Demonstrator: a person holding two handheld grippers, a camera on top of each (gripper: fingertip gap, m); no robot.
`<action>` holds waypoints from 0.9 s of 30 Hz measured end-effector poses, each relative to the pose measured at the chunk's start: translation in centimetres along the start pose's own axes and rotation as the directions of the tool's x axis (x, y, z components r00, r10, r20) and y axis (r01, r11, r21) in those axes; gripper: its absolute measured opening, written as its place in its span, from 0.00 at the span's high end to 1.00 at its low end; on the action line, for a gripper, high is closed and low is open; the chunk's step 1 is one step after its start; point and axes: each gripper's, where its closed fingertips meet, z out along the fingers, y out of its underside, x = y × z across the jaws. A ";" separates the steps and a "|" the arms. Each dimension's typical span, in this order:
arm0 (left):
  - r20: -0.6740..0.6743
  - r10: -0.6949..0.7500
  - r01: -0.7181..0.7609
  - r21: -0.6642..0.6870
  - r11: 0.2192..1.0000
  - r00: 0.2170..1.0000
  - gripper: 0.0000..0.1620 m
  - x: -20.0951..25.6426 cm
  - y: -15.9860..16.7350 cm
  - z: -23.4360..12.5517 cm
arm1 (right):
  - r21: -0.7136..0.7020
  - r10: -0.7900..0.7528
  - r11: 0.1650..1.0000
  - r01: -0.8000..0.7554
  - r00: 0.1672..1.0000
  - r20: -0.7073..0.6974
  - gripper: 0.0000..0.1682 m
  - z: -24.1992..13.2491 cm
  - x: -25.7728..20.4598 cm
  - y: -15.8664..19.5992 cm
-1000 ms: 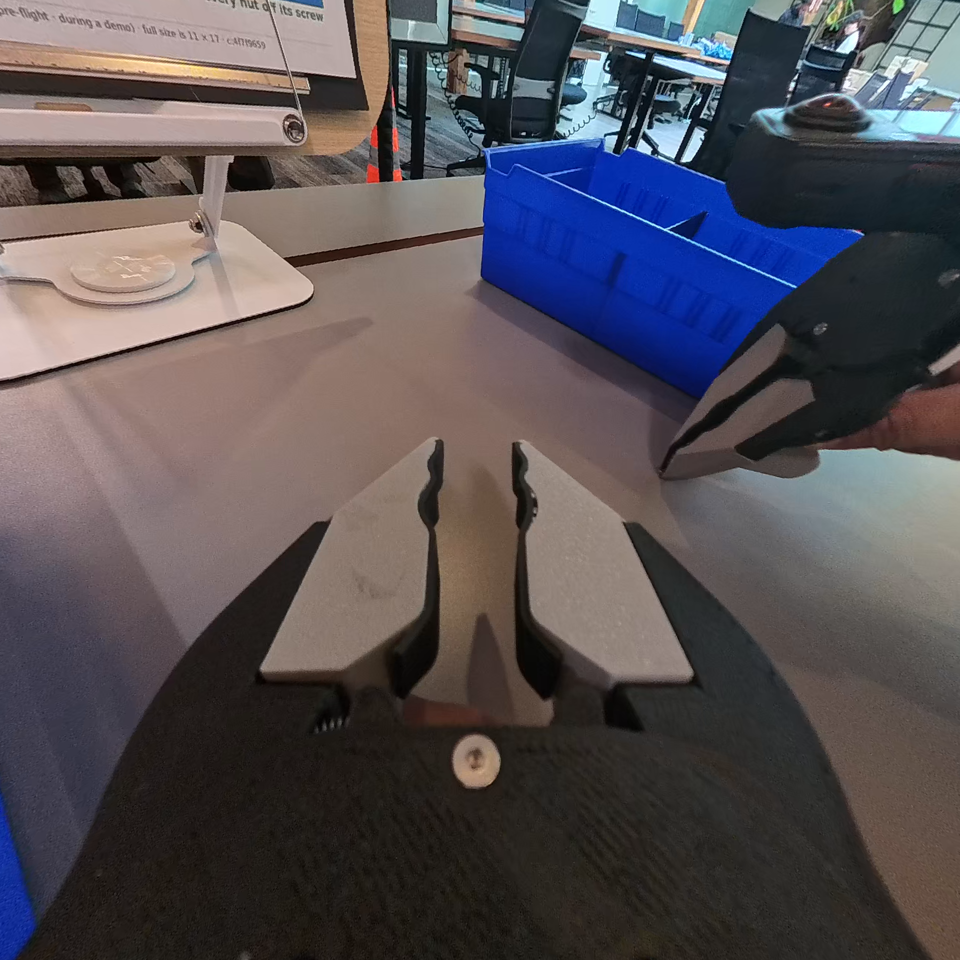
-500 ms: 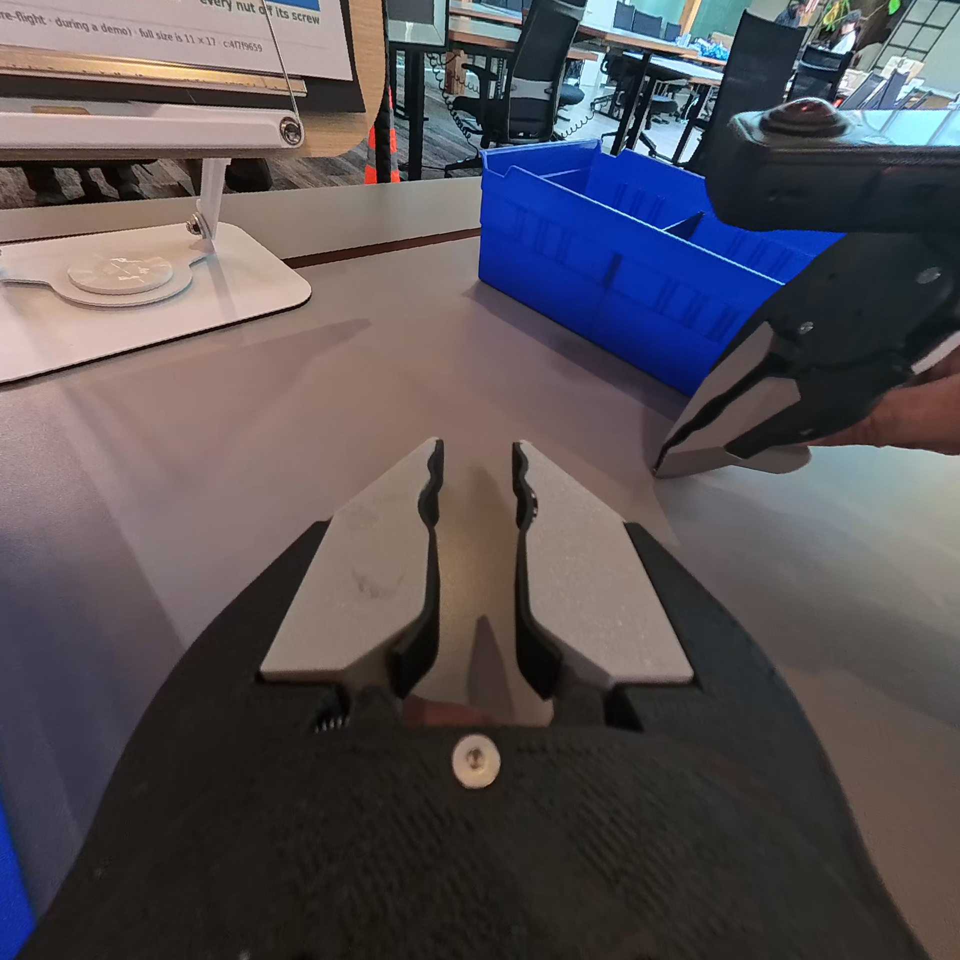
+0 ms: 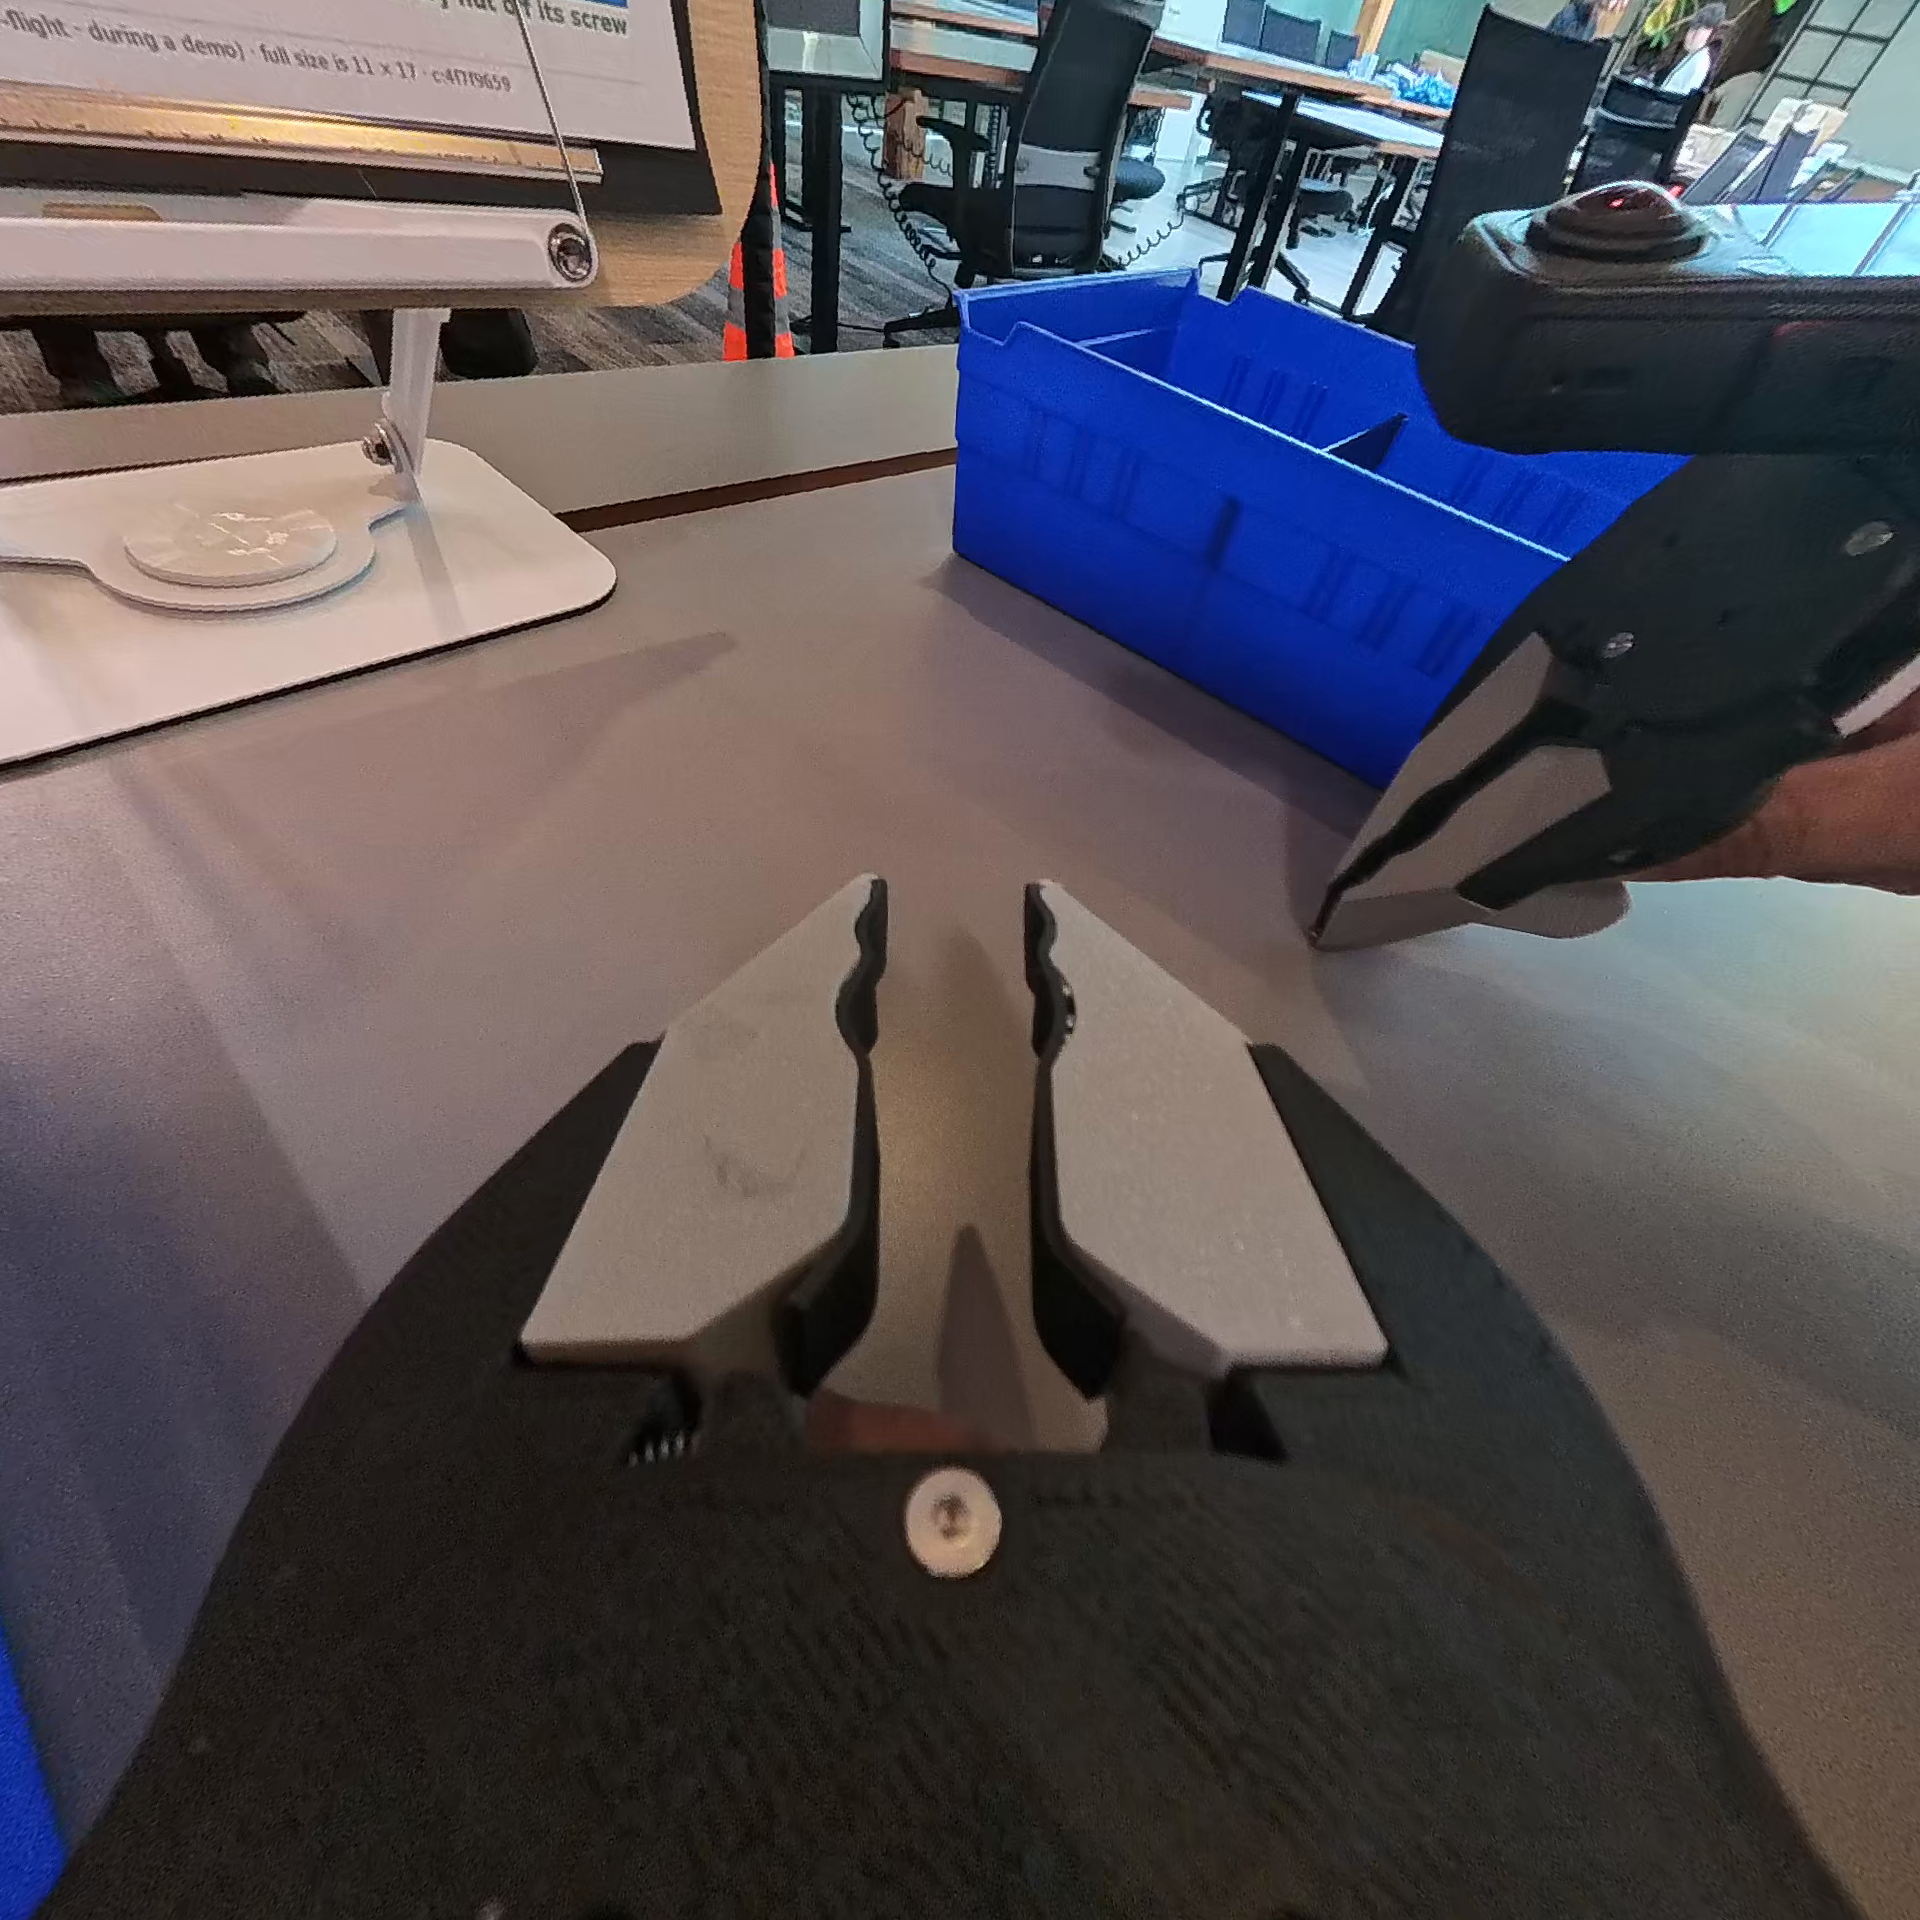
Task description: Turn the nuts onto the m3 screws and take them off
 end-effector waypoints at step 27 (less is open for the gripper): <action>-0.001 0.002 -0.002 -0.006 1.000 1.000 0.85 0.0 0.1 0.1 | 0.103 0.006 0.995 -0.002 0.999 -0.035 0.99 -5.3 0.9 -1.3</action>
